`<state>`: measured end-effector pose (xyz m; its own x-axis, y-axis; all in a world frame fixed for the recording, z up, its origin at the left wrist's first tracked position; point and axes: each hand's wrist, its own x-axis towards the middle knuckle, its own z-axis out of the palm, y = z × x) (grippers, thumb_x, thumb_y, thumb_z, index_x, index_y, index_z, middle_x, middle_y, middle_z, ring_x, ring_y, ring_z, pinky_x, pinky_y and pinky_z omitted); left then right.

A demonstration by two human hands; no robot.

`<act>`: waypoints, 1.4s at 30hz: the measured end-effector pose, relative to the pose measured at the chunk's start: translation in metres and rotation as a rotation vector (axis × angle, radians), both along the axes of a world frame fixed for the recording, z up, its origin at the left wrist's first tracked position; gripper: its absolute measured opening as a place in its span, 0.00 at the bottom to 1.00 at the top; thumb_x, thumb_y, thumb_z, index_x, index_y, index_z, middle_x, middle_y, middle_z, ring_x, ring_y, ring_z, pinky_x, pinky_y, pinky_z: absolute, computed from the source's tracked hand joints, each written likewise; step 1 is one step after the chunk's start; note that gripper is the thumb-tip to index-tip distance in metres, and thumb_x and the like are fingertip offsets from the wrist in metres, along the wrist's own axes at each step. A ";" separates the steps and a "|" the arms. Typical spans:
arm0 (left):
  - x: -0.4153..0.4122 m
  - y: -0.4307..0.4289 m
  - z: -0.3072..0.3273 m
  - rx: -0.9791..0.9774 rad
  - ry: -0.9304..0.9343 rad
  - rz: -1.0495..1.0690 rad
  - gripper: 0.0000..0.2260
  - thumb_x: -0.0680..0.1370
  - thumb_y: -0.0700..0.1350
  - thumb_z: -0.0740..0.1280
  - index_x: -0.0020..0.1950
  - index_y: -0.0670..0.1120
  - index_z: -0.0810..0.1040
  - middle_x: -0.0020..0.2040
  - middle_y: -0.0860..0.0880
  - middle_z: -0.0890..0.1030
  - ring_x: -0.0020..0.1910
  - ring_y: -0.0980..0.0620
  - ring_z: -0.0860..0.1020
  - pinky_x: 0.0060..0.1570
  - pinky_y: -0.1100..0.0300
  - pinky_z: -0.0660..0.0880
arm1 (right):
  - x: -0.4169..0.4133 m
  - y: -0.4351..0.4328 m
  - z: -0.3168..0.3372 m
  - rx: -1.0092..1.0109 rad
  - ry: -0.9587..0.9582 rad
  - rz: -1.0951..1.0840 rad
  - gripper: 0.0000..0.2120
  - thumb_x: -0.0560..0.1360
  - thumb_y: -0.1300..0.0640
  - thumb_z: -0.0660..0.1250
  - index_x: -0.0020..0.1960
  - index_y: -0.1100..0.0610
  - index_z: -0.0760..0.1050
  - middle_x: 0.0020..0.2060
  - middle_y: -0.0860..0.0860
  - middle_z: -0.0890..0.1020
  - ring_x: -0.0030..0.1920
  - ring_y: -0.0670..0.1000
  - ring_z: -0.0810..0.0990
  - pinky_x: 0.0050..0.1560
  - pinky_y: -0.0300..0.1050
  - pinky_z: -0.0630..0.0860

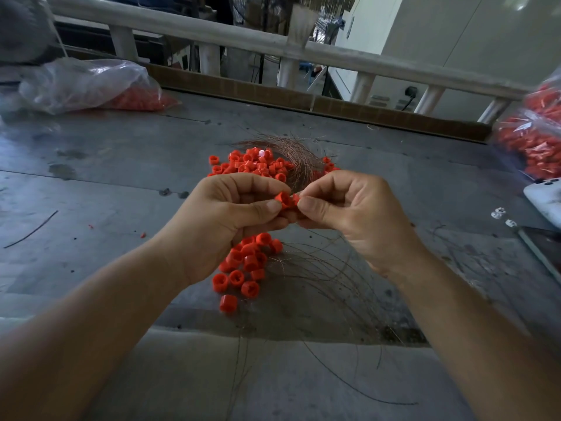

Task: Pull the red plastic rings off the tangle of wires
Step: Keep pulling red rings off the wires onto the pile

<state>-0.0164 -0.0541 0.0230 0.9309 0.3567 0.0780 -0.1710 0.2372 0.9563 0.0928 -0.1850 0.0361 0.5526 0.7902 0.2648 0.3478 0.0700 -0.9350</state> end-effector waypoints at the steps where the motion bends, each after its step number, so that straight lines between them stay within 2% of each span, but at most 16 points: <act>1: 0.000 0.000 0.000 0.011 0.002 -0.003 0.08 0.64 0.35 0.66 0.41 0.41 0.81 0.37 0.44 0.84 0.37 0.51 0.83 0.36 0.66 0.78 | 0.000 0.000 0.001 -0.002 -0.007 -0.014 0.05 0.62 0.56 0.70 0.37 0.56 0.77 0.32 0.50 0.82 0.35 0.49 0.82 0.40 0.40 0.80; 3: 0.000 -0.001 0.001 0.026 0.004 -0.003 0.08 0.64 0.35 0.66 0.39 0.42 0.82 0.37 0.44 0.84 0.38 0.51 0.83 0.36 0.66 0.78 | 0.000 -0.001 0.001 -0.015 -0.024 -0.017 0.05 0.64 0.59 0.71 0.40 0.56 0.77 0.33 0.50 0.82 0.36 0.48 0.82 0.39 0.39 0.80; 7: 0.000 -0.001 0.001 0.037 0.003 0.018 0.08 0.63 0.36 0.66 0.37 0.44 0.83 0.37 0.44 0.84 0.37 0.51 0.83 0.36 0.67 0.78 | -0.002 -0.001 0.002 -0.047 -0.031 0.034 0.12 0.68 0.69 0.68 0.45 0.54 0.77 0.39 0.49 0.82 0.41 0.44 0.82 0.42 0.34 0.77; 13: 0.000 -0.001 0.000 0.075 0.006 0.025 0.09 0.63 0.37 0.67 0.38 0.45 0.84 0.38 0.44 0.84 0.39 0.51 0.83 0.37 0.67 0.77 | -0.001 -0.002 0.002 -0.020 -0.094 -0.024 0.11 0.67 0.67 0.70 0.42 0.51 0.78 0.35 0.47 0.81 0.37 0.45 0.82 0.39 0.35 0.78; 18: 0.000 -0.002 0.000 0.094 0.003 0.063 0.10 0.62 0.37 0.67 0.38 0.46 0.84 0.38 0.46 0.84 0.38 0.51 0.83 0.37 0.67 0.77 | -0.003 0.001 0.000 -0.001 -0.192 -0.065 0.13 0.67 0.67 0.70 0.44 0.49 0.77 0.38 0.45 0.81 0.41 0.42 0.81 0.43 0.34 0.77; 23: 0.001 -0.003 -0.001 0.101 0.008 0.077 0.10 0.62 0.36 0.66 0.39 0.46 0.83 0.36 0.46 0.84 0.36 0.51 0.83 0.36 0.66 0.78 | -0.011 0.002 -0.004 0.004 -0.360 -0.111 0.12 0.67 0.66 0.72 0.48 0.54 0.79 0.40 0.45 0.81 0.42 0.42 0.82 0.44 0.33 0.77; 27: 0.001 -0.002 -0.002 0.170 0.027 0.085 0.09 0.63 0.37 0.66 0.42 0.43 0.80 0.35 0.45 0.84 0.36 0.51 0.83 0.36 0.66 0.78 | -0.011 0.002 -0.005 -0.014 -0.406 -0.129 0.11 0.67 0.66 0.72 0.49 0.58 0.80 0.40 0.45 0.81 0.42 0.42 0.82 0.45 0.33 0.77; 34: 0.002 -0.001 -0.002 0.131 0.023 0.078 0.08 0.62 0.37 0.67 0.38 0.46 0.82 0.36 0.43 0.84 0.36 0.49 0.83 0.36 0.65 0.79 | -0.010 0.002 -0.006 -0.025 -0.474 -0.158 0.11 0.67 0.65 0.73 0.49 0.59 0.81 0.40 0.46 0.80 0.43 0.42 0.81 0.46 0.32 0.77; 42: 0.002 -0.001 -0.003 0.200 0.035 0.083 0.10 0.63 0.38 0.67 0.43 0.43 0.80 0.37 0.44 0.84 0.36 0.50 0.83 0.36 0.66 0.78 | -0.009 0.000 -0.007 -0.009 -0.465 -0.150 0.11 0.66 0.64 0.73 0.48 0.59 0.81 0.40 0.44 0.80 0.42 0.41 0.81 0.44 0.32 0.77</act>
